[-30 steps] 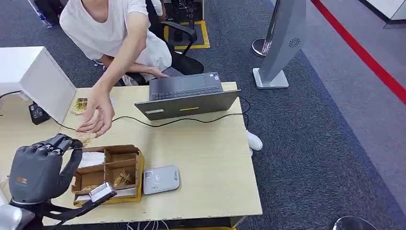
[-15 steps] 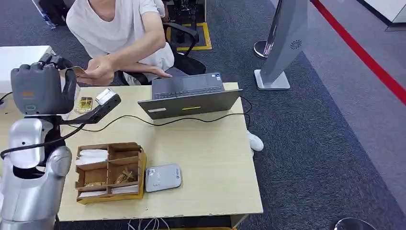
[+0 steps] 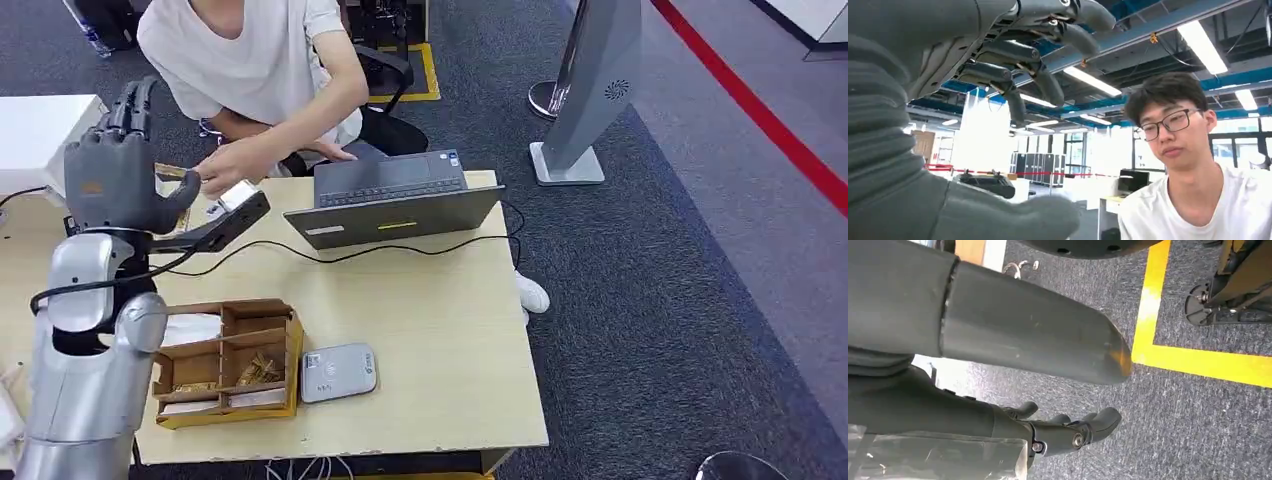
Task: Pass the card to the sensor for recognition and then transmit it.
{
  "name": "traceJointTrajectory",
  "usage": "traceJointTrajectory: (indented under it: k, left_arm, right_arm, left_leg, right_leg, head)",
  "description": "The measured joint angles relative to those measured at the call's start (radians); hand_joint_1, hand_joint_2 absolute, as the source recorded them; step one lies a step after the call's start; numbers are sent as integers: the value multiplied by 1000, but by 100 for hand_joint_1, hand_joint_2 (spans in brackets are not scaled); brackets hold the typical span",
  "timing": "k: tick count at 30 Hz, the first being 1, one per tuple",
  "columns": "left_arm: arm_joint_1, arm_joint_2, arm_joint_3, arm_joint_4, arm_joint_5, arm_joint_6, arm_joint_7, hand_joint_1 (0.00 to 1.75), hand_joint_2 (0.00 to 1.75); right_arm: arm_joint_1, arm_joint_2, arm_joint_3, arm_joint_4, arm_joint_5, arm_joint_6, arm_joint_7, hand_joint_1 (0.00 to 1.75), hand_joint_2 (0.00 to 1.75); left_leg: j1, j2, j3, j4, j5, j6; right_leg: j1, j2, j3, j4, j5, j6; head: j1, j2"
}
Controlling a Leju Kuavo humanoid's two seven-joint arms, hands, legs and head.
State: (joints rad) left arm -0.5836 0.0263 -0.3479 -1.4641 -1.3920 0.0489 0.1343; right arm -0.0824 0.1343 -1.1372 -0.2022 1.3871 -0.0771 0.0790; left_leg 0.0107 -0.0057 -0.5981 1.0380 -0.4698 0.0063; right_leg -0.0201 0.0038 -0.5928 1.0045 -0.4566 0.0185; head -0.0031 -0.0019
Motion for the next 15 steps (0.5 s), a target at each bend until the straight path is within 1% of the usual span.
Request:
traceJointTrajectory:
  k: [8,10,12,14,15]
  left_arm:
    - [9,6,14,0,13,-6,0,0,175]
    - [21,18,19,-4,26,-2,-1,0,175]
    - [58,52,34,-27,59,10,-11,0,175]
    - [111,110,82,-47,106,36,-18,0,175]
    - [137,143,121,-48,141,56,-31,0,175]
  right_arm:
    - [2,0,0,1,-3,1,10,0,0]
    - [2,0,0,1,-10,2,10,0,0]
    - [3,0,0,2,-24,5,10,0,0]
    - [8,2,-1,2,-25,6,10,0,0]
    - [10,4,-1,2,-25,8,11,0,0]
  left_leg:
    - [0,0,0,0,0,0]
    - [0,0,-1,0,0,0]
    - [0,3,0,-1,-1,-1]
    - [0,7,0,-2,-2,-2]
    - [0,9,0,-2,-3,-3]
  right_leg:
    - [0,0,0,0,0,0]
    - [0,0,0,0,0,0]
    - [0,3,0,0,0,0]
    - [0,7,0,1,0,0]
    - [0,9,0,2,-1,-2]
  head:
    - [0,0]
    - [1,0]
    - [0,0]
    - [0,0]
    - [1,0]
